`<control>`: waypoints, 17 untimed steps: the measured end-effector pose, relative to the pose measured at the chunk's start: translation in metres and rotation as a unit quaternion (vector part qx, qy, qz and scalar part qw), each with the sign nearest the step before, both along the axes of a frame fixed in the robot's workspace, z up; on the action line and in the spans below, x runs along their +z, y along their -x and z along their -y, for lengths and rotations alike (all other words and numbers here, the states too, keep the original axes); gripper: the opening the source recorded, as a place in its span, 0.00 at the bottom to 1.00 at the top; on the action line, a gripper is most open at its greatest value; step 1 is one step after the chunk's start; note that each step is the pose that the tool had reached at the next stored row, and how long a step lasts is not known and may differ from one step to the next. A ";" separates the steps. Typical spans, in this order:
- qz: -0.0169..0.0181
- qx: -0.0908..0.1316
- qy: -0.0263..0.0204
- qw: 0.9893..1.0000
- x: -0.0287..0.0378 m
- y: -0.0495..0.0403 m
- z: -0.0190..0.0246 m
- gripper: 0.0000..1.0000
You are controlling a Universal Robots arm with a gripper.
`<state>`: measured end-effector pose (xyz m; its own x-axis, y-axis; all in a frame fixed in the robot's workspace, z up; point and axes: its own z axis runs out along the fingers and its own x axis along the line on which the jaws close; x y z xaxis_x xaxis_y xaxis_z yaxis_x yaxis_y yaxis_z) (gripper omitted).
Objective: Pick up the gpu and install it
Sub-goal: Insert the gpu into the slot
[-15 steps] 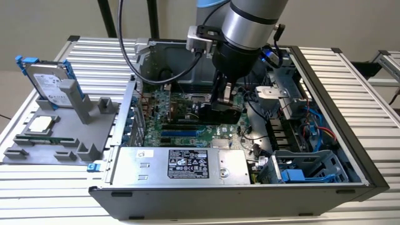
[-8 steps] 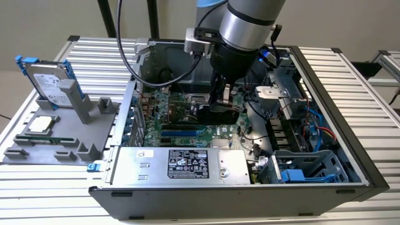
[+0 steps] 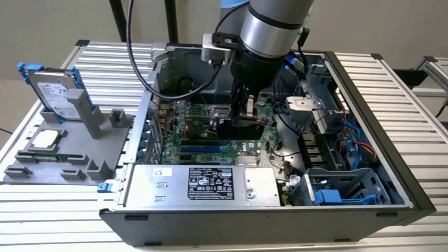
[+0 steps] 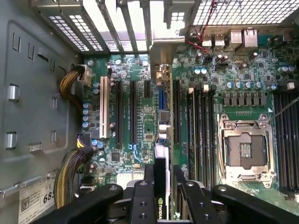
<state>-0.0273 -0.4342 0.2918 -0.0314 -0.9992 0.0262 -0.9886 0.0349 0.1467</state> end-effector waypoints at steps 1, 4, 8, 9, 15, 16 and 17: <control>0.000 0.000 0.000 1.000 0.0000 0.0004 0.0000 0.00; -0.001 0.000 0.000 1.000 -0.0003 0.0022 0.0000 0.00; -0.001 0.000 0.000 1.000 -0.0010 0.0041 0.0000 0.00; -0.001 0.000 0.000 1.000 -0.0012 0.0044 0.0000 0.00; -0.002 0.000 0.000 1.000 -0.0026 0.0061 0.0000 0.00; -0.002 0.000 0.000 1.000 -0.0028 0.0063 0.0000 0.00; -0.002 0.000 0.000 1.000 -0.0030 0.0065 0.0000 0.00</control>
